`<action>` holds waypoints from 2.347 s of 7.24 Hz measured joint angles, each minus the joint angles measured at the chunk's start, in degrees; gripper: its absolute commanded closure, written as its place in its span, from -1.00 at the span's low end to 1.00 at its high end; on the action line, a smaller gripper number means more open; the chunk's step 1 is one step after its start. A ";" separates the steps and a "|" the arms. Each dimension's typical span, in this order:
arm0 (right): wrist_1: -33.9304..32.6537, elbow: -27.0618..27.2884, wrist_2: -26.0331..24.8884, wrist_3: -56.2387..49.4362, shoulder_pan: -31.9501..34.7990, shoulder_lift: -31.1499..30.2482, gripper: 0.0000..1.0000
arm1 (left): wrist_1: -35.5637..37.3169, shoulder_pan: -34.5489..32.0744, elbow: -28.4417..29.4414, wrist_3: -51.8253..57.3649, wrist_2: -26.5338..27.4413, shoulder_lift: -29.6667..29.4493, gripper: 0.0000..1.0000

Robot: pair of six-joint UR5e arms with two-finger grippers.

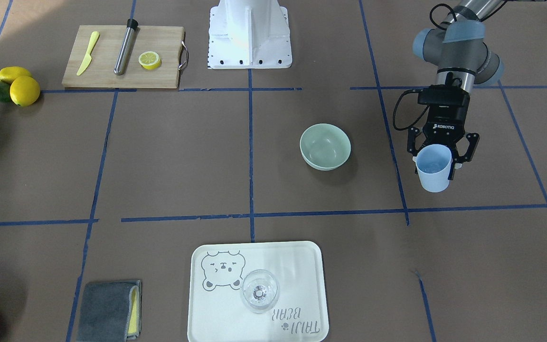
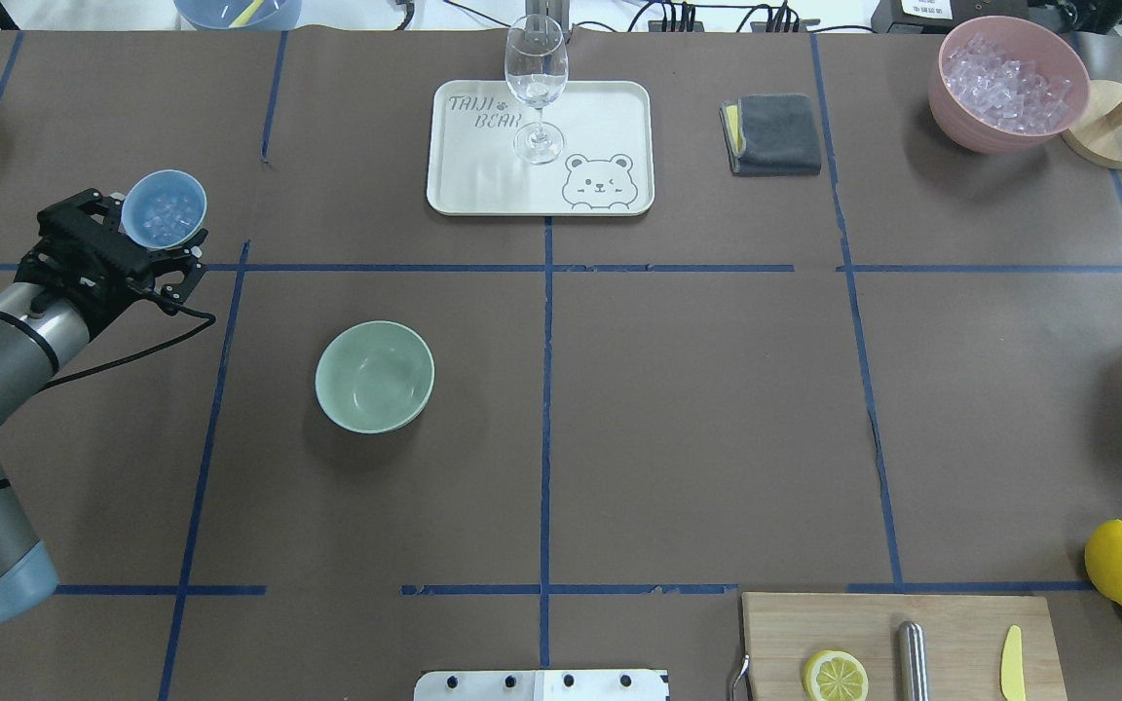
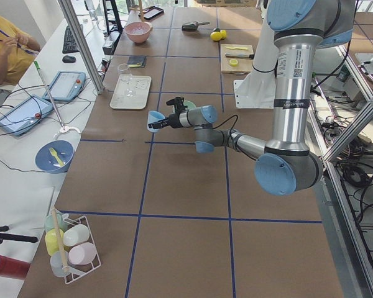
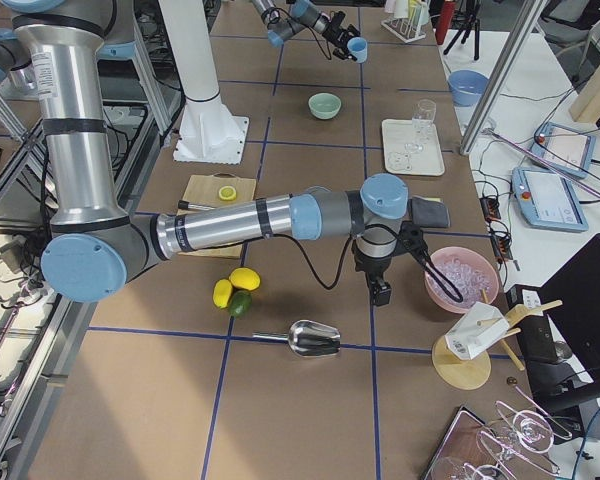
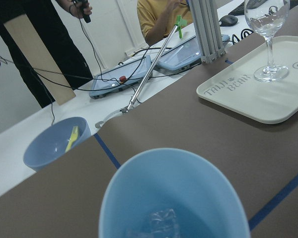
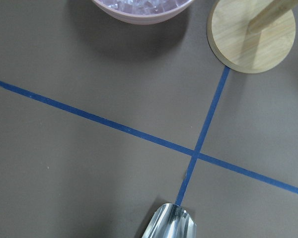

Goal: Pour ice into bowl

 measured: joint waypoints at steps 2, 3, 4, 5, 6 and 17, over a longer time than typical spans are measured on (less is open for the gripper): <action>0.36 0.27 0.22 0.88 1.10 -3.47 -1.00 | 5.30 3.37 -0.03 4.86 5.19 -4.04 1.00; 0.42 0.39 0.35 1.00 1.46 -4.45 -1.00 | 6.88 5.72 0.01 7.90 8.46 -5.12 1.00; 0.44 0.43 0.41 1.02 1.75 -4.98 -1.00 | 7.56 8.68 0.11 11.39 12.15 -5.64 1.00; 0.45 0.45 0.41 1.00 2.06 -5.28 -1.00 | 7.82 11.48 0.32 14.86 15.48 -6.03 1.00; 0.46 0.46 0.38 0.98 2.39 -5.44 -1.00 | 7.91 13.30 0.59 18.49 17.80 -6.40 1.00; 0.54 0.38 0.36 0.89 3.78 -6.69 -1.00 | 7.74 20.39 2.93 65.32 33.79 -11.19 1.00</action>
